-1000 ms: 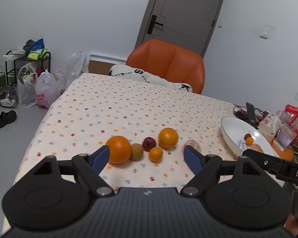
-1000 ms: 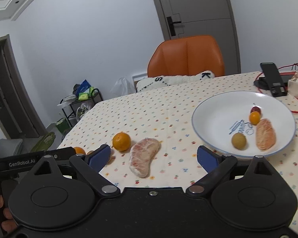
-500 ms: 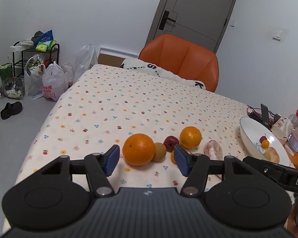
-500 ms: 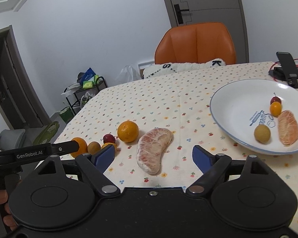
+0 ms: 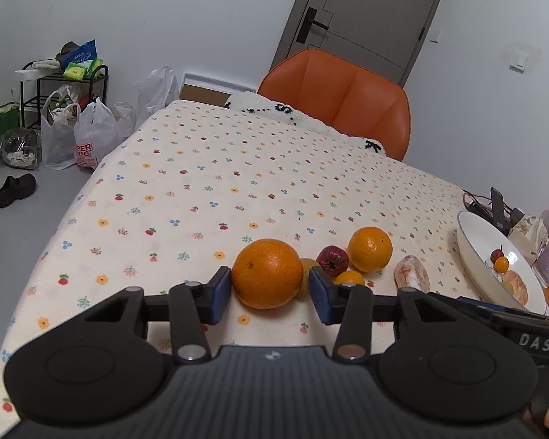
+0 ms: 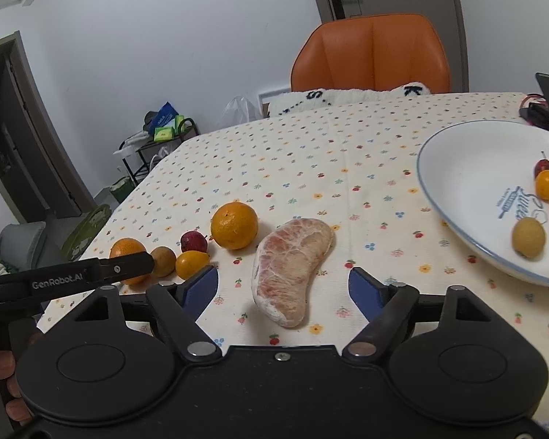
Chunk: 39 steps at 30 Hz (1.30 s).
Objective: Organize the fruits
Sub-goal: 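Grasp the large orange with the left tool while the right tool grasps a pomelo segment, then carry large orange and pomelo segment onto the white plate and release both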
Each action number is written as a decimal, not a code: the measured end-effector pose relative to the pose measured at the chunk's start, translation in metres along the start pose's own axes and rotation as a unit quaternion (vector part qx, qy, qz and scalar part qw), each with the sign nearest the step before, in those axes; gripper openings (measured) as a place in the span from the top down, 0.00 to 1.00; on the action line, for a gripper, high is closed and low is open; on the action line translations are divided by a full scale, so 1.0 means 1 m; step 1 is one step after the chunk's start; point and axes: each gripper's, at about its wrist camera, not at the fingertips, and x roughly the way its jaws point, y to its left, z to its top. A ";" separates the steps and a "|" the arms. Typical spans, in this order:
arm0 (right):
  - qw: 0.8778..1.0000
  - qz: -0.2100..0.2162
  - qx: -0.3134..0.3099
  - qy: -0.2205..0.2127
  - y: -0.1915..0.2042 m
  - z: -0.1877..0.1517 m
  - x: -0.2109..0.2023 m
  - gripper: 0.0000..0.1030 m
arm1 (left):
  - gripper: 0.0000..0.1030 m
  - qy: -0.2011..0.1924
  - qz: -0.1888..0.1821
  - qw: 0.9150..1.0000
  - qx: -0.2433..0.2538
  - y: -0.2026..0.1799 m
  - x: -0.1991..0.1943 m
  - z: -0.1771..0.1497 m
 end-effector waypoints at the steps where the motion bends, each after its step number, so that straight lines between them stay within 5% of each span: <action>1: 1.000 0.001 -0.001 0.001 0.001 0.001 0.001 0.25 | 0.61 0.001 -0.001 1.000 0.000 0.001 0.000 0.000; 12: 1.000 -0.006 -0.012 0.008 0.007 0.006 0.017 0.26 | 0.62 -0.002 0.004 1.000 -0.004 0.007 -0.006 0.002; 16: 0.999 -0.026 -0.030 0.011 0.011 0.007 0.019 0.60 | 0.62 -0.008 0.005 1.000 -0.005 0.007 -0.011 0.004; 18: 0.999 -0.020 -0.033 0.016 0.009 0.008 0.017 0.63 | 0.62 -0.010 0.006 1.000 -0.005 0.006 -0.014 0.006; 39: 0.999 0.007 -0.012 -0.039 -0.017 0.010 -0.043 0.65 | 0.62 -0.028 -0.022 0.999 0.040 -0.049 -0.034 0.006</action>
